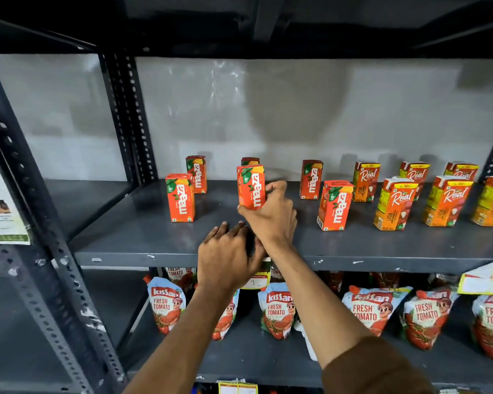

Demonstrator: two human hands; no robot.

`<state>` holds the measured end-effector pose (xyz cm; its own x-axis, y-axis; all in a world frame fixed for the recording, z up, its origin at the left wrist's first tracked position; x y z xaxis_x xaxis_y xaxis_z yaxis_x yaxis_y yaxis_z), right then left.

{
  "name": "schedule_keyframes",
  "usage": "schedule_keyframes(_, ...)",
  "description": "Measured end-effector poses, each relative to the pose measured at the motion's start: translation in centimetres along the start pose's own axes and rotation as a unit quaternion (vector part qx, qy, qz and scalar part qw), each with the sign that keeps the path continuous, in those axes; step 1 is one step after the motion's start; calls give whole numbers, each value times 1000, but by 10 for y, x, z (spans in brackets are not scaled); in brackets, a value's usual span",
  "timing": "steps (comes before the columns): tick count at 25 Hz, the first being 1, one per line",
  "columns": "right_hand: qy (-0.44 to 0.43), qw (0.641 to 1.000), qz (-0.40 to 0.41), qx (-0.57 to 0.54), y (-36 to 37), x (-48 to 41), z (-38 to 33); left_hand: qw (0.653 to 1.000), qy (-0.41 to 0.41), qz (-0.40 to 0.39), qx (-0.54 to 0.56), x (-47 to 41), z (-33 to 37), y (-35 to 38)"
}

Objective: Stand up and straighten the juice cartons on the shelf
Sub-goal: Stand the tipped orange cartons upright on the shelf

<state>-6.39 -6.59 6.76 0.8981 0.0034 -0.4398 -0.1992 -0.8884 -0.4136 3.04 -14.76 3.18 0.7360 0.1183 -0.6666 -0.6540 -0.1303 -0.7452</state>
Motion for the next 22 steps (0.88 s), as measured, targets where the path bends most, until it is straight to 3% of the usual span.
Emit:
schedule_keyframes(8, 30, 998, -62, 16, 22, -8, 9, 1000, -6, -13, 20, 1, -2, 7)
schedule_keyframes(17, 49, 995, -77, 37, 26, -4, 12, 998, -25, -49, 28, 5, -1, 4)
schedule_keyframes(22, 45, 994, -94, -25, 19, 2, 19, 995, -48, -76, 38, 5, -4, 3)
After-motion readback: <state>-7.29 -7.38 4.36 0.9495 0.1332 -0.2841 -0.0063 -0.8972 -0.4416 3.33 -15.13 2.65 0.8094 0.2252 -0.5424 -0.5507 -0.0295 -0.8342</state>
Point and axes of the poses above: each hand's wrist, its own x-axis away from the middle knuckle, its own y-axis out of the palm, z = x × y, the point moved 8 cm from there along -x, towards the middle knuckle, and after that the axes turned 6 degrees about y, right-handed, at the moved point
